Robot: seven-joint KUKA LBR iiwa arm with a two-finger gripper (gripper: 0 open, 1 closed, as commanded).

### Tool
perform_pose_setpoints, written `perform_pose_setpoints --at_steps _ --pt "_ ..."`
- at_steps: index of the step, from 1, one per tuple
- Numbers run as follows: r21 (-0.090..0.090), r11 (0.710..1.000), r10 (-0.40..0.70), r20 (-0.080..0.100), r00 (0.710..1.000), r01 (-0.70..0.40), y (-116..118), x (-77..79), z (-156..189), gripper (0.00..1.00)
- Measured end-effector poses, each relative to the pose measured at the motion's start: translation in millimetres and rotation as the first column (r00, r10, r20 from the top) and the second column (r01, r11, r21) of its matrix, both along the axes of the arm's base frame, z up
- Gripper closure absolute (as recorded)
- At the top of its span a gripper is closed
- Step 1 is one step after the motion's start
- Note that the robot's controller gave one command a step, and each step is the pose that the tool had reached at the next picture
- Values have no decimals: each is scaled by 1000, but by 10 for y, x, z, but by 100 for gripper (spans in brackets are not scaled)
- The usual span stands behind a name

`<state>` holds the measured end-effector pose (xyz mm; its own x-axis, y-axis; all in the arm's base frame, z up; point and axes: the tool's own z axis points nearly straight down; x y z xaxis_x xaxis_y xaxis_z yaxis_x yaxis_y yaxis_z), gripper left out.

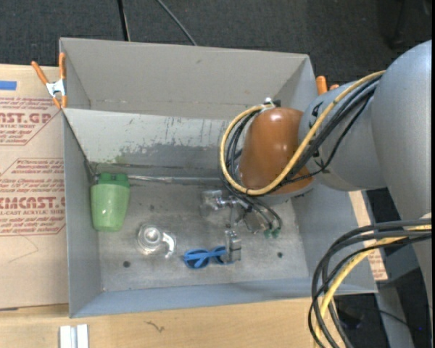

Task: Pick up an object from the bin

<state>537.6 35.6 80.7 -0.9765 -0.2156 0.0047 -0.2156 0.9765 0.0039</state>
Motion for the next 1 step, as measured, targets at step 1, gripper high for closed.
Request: perform_pose_setpoints --at_steps 1 --pt "-1 1000 -29 15 999 29 101 -535 -103 0"
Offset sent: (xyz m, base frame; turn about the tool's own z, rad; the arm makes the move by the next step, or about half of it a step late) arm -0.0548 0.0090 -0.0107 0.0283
